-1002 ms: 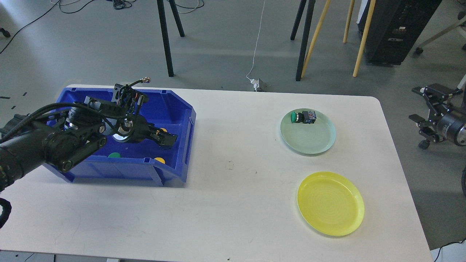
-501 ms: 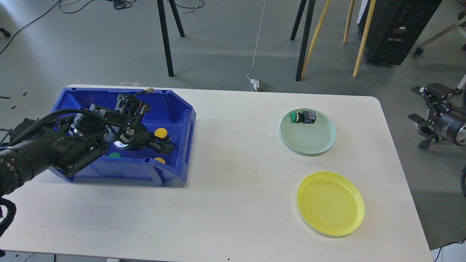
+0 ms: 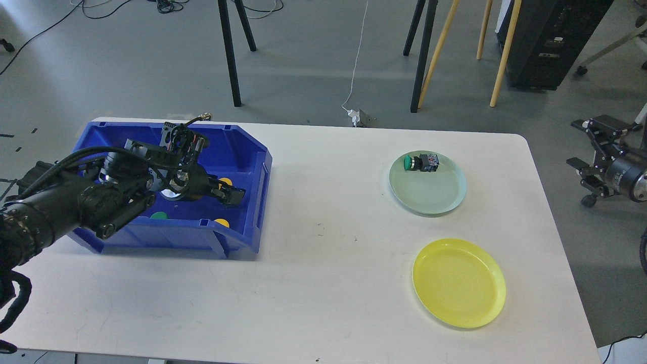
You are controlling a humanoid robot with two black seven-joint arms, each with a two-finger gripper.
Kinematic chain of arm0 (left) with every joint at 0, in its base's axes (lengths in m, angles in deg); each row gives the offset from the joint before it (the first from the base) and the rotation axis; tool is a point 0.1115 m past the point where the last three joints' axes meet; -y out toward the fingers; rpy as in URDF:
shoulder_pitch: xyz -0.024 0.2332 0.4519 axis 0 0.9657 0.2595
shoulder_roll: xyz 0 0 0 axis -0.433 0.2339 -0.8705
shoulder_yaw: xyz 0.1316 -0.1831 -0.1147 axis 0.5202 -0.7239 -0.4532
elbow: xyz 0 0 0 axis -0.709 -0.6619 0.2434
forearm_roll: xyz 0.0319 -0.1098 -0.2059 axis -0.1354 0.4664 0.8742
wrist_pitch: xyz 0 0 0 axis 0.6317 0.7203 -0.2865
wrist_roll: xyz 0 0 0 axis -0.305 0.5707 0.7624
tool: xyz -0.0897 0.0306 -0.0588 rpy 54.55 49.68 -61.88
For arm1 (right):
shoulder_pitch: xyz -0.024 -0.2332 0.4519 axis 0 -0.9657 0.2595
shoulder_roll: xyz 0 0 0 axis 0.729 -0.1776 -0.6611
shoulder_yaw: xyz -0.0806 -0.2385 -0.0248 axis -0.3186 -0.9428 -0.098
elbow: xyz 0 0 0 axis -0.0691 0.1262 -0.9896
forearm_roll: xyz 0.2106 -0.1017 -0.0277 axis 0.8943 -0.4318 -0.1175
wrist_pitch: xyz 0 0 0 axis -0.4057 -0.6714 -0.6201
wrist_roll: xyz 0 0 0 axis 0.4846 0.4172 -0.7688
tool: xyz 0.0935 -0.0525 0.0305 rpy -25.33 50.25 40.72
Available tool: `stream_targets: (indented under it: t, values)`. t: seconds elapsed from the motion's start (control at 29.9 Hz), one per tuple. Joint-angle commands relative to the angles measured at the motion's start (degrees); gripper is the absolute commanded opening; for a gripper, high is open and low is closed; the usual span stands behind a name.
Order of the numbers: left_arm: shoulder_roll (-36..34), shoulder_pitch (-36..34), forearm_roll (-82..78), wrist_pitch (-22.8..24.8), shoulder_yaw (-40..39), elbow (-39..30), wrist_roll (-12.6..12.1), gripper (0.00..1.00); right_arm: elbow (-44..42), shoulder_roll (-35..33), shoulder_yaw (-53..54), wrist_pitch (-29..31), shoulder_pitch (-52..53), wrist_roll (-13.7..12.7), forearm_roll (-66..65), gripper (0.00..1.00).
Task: Pass button and place on color plate
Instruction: 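Close the left gripper on the yellow button in the bin, then lift the yellow button up out of the bin with the left gripper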
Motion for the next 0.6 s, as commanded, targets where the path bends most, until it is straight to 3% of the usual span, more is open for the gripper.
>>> stream_targets:
  t: [0.0, 0.07, 0.13, 0.43, 0.57]
  values:
    - [0.0, -0.2, -0.1, -0.1, 0.3, 0.1, 0.0, 0.55, 0.0, 0.0, 0.0, 0.0, 0.0, 0.0, -0.1, 0.88]
    - [0.0, -0.4, -0.1, 0.0, 0.5, 0.1, 0.0, 0.40, 0.0, 0.0, 0.0, 0.0, 0.0, 0.0, -0.1, 0.88]
    - [-0.2, -0.6, -0.2, 0.1, 0.5, 0.1, 0.0, 0.35, 0.0, 0.0, 0.0, 0.0, -0.1, 0.0, -0.1, 0.88]
    - [-1.0, -0.9, -0.2, 0.4, 0.4, -0.3, 1.3, 0.30, -0.1, 0.0, 0.0, 0.0, 0.2, 0.0, -0.1, 0.88]
    - [-5.1, -1.8, -0.2, 1.3, 0.1, -1.6, 2.4, 0.30, -0.3, 0.0, 0.0, 0.0, 0.7, -0.2, -0.1, 0.88]
